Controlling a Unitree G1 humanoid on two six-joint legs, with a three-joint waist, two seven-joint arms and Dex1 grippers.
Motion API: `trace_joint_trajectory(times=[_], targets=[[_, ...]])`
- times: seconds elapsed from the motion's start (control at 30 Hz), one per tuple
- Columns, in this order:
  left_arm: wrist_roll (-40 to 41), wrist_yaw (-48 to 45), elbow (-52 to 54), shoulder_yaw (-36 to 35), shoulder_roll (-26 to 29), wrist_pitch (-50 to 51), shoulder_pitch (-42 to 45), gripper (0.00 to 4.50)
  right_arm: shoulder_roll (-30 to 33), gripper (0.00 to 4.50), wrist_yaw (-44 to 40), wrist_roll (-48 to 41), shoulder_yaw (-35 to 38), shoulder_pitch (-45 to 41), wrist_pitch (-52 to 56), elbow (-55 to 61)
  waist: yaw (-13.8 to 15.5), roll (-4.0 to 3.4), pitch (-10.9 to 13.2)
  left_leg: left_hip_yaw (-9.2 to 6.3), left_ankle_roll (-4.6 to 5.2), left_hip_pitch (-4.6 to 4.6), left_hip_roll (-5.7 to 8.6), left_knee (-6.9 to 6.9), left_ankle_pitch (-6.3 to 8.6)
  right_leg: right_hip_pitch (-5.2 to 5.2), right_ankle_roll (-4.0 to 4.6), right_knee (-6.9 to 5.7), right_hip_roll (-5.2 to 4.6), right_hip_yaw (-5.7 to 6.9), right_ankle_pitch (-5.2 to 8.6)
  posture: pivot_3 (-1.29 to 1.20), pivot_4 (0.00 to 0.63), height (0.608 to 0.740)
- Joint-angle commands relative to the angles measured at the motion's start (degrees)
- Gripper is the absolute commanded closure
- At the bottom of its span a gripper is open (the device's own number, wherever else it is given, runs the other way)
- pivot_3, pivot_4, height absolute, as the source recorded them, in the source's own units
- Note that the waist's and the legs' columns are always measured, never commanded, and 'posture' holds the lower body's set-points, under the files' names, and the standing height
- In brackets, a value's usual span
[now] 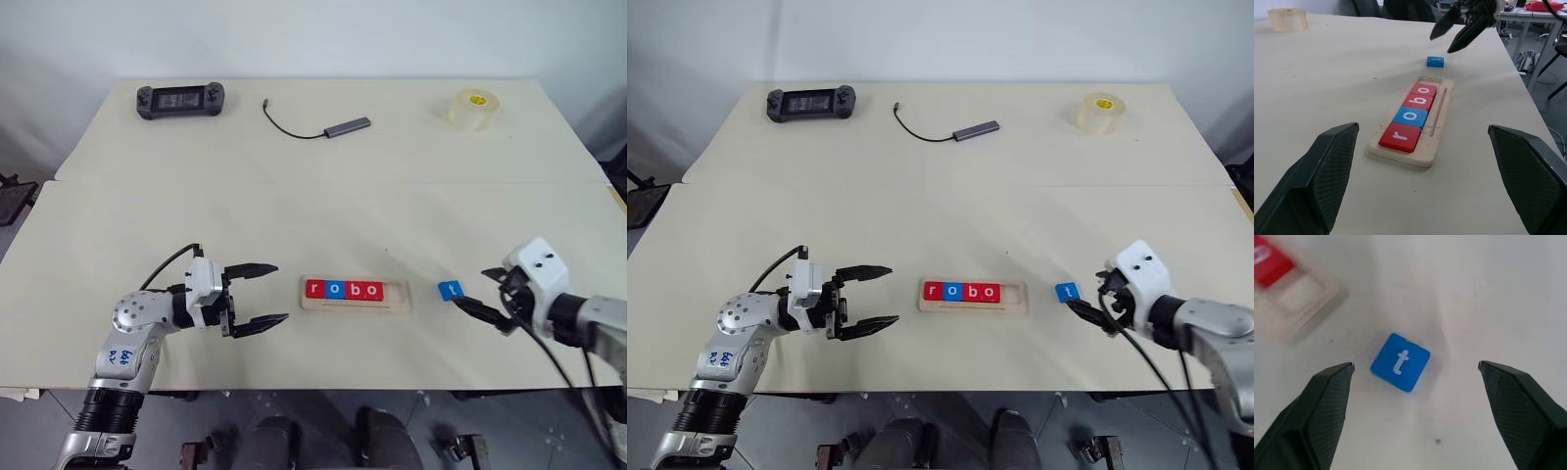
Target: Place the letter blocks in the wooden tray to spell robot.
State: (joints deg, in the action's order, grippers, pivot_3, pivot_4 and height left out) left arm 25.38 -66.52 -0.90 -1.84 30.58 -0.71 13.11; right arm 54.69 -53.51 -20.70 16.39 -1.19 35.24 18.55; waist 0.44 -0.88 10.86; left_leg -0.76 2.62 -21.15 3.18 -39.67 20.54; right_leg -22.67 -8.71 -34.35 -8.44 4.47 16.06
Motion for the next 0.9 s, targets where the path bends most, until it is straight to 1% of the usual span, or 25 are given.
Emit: trace_joint_trajectory(times=[0.03, 0.07, 0.17, 0.3, 0.43, 0.53, 0.63, 0.7, 0.83, 0.87, 0.9], targets=[[-0.1, -0.7, 2.3, -0.1, 0.8, -1.3, 0.2, 0.0, 4.9, 0.2, -14.9, 4.2, -5.7, -5.0, -20.8, -13.5, -0.4, 0.01, 0.0, 0.04, 0.0, 0.03, 0.01, -0.01, 0.0, 0.03, -0.03, 0.03, 0.0, 0.0, -0.02, 0.0, 0.15, 0.74], [-0.1, -0.7, 2.5, 0.2, 0.7, -1.2, 0.3, 0.0, 5.7, 0.2, -18.2, 5.5, -8.3, -7.6, -24.6, -17.8, -0.5, 0.01, 0.0, 0.07, 0.03, 0.04, 0.01, -0.02, -0.01, 0.06, -0.08, 0.09, -0.01, -0.02, -0.04, 0.0, 0.15, 0.74], [0.0, -0.7, 3.0, 0.7, 0.6, -1.0, 0.3, 0.0, 5.5, 0.2, -23.9, 8.6, -14.3, -14.7, -31.3, -27.2, -0.7, 0.03, 0.0, 0.1, 0.04, 0.09, -0.04, -0.04, -0.02, 0.1, -0.12, 0.14, -0.02, -0.01, -0.06, 0.0, 0.15, 0.74], [0.1, -0.2, 4.4, 0.9, 0.7, -0.1, 0.1, 0.0, 2.1, 0.2, -27.3, 13.3, -20.3, -26.3, -39.6, -41.4, -0.7, 0.03, 0.0, 0.06, 0.02, 0.04, -0.07, -0.07, -0.03, 0.08, -0.11, 0.18, -0.03, 0.03, -0.07, 0.0, 0.15, 0.74], [0.0, 0.4, 5.5, 0.8, 0.9, 0.2, -0.4, 0.0, -0.2, 0.2, -29.1, 15.6, -22.9, -32.1, -44.2, -49.8, -0.3, 0.02, 0.0, -0.08, -0.01, -0.04, -0.06, -0.09, -0.02, 0.09, -0.11, 0.24, -0.04, 0.14, -0.07, 0.0, 0.15, 0.74], [0.2, 0.9, 6.5, 0.7, 1.1, 0.6, -1.0, 0.0, -1.5, 0.2, -31.0, 15.8, -23.8, -33.9, -44.7, -52.0, -0.4, 0.02, 0.0, -0.16, -0.02, -0.07, -0.05, -0.1, -0.01, 0.14, -0.11, 0.33, -0.04, 0.22, -0.07, 0.0, 0.15, 0.74], [0.3, 1.5, 7.6, 0.5, 1.3, 1.0, -2.0, 0.0, -2.2, 0.75, -32.4, 15.7, -24.2, -34.6, -44.4, -52.6, -0.5, 0.01, 0.0, -0.17, -0.05, -0.07, -0.06, -0.09, 0.0, 0.15, -0.11, 0.35, -0.04, 0.23, -0.07, 0.0, 0.15, 0.74], [0.4, 1.9, 8.0, 0.3, 1.4, 1.2, -2.5, 0.0, -2.3, 1.36, -32.8, 15.8, -24.2, -34.8, -44.4, -52.8, -0.5, 0.01, 0.0, -0.17, -0.05, -0.06, -0.08, -0.09, 0.0, 0.16, -0.11, 0.34, -0.03, 0.24, -0.07, 0.0, 0.15, 0.74], [0.5, 2.6, 8.3, 0.2, 1.3, 1.4, -2.8, 0.0, -3.1, 2.79, -32.5, 15.4, -23.6, -35.4, -45.3, -53.1, -0.6, 0.01, 0.0, -0.15, -0.07, -0.05, -0.09, -0.22, 0.01, 0.17, -0.11, 0.28, -0.03, 0.22, -0.07, 0.0, 0.15, 0.74], [0.7, 2.7, 8.3, 0.1, 1.2, 1.4, -2.9, 0.0, -3.4, 3.02, -32.2, 15.3, -23.5, -35.6, -45.6, -53.0, -0.6, 0.01, 0.0, -0.14, -0.08, -0.04, -0.09, -0.26, 0.02, 0.17, -0.11, 0.29, -0.03, 0.2, -0.07, 0.0, 0.15, 0.74], [0.7, 3.0, 8.4, 0.1, 1.0, 1.5, -2.9, 0.0, -3.6, 3.04, -31.9, 15.2, -23.4, -35.9, -44.9, -52.3, -0.6, 0.01, 0.0, -0.14, -0.08, -0.04, -0.09, -0.28, 0.02, 0.17, -0.11, 0.29, -0.03, 0.19, -0.07, 0.0, 0.15, 0.74]])
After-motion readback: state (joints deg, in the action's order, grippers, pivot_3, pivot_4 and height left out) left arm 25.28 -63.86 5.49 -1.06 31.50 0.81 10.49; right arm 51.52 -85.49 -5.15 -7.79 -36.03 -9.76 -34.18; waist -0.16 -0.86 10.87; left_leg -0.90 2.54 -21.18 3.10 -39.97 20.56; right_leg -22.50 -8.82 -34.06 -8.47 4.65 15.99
